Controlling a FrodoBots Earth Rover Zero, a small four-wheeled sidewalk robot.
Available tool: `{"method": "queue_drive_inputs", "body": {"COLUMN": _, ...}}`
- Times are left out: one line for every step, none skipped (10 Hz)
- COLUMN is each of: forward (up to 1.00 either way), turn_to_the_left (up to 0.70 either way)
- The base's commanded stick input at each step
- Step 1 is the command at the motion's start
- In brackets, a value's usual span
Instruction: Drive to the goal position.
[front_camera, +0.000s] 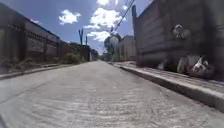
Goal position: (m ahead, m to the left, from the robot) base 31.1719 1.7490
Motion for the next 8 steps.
{"method": "queue_drive_inputs", "body": {"forward": 1.0, "turn_to_the_left": 0.02}}
{"method": "queue_drive_inputs", "body": {"forward": 1.0, "turn_to_the_left": 0.0}}
{"method": "queue_drive_inputs", "body": {"forward": 1.0, "turn_to_the_left": 0.05}}
{"method": "queue_drive_inputs", "body": {"forward": 1.0, "turn_to_the_left": 0.08}}
{"method": "queue_drive_inputs", "body": {"forward": 1.0, "turn_to_the_left": 0.03}}
{"method": "queue_drive_inputs", "body": {"forward": 1.0, "turn_to_the_left": 0.0}}
{"method": "queue_drive_inputs", "body": {"forward": 1.0, "turn_to_the_left": 0.0}}
{"method": "queue_drive_inputs", "body": {"forward": 1.0, "turn_to_the_left": 0.0}}
